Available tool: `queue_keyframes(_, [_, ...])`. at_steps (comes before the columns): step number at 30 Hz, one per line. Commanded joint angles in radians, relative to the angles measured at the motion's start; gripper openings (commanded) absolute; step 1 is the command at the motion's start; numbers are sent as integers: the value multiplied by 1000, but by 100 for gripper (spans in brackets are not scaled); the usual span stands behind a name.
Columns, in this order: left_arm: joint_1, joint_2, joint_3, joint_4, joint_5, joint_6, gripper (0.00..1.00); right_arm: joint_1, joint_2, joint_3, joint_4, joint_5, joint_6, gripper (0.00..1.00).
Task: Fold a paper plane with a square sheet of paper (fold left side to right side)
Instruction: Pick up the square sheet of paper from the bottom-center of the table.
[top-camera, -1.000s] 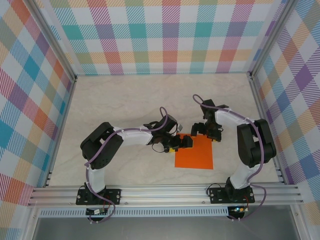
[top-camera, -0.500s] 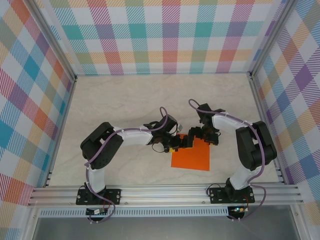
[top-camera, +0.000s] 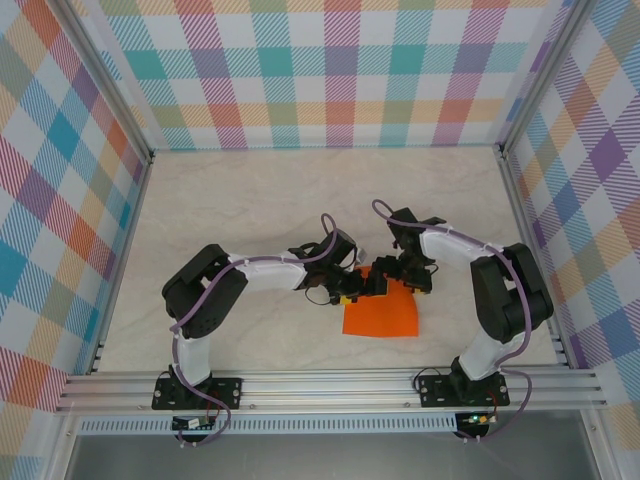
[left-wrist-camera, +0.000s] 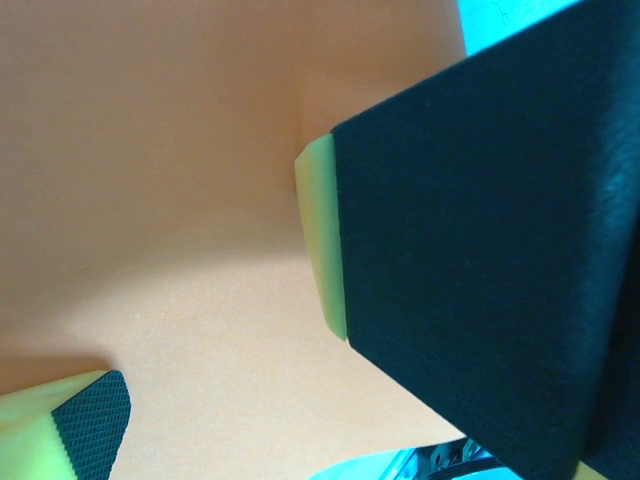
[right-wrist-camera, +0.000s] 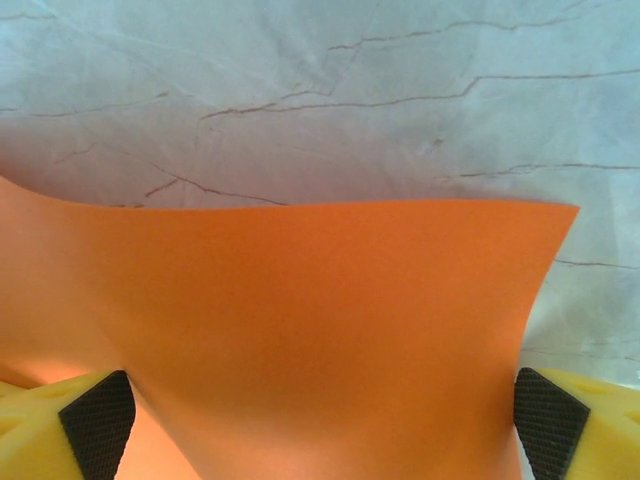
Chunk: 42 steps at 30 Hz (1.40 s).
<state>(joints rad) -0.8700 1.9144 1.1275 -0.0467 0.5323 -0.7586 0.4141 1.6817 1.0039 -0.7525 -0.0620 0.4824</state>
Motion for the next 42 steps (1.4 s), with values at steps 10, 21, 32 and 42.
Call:
queue_keyframes(10, [-14, 4, 15, 3, -21, 16, 100, 27, -21, -36, 37, -150, -14, 73])
queue_keyframes(21, [117, -264, -98, -47, -36, 68, 100, -11, -111, -73, 110, -271, -50, 37])
queue_keyframes(32, [463, -567, -340, 26, 160, 108, 100, -183, -306, -142, 291, -643, -127, 32])
queue_keyframes(42, [539, -701, -319, 210, 413, 112, 100, -193, -484, -18, 344, -913, -160, 32])
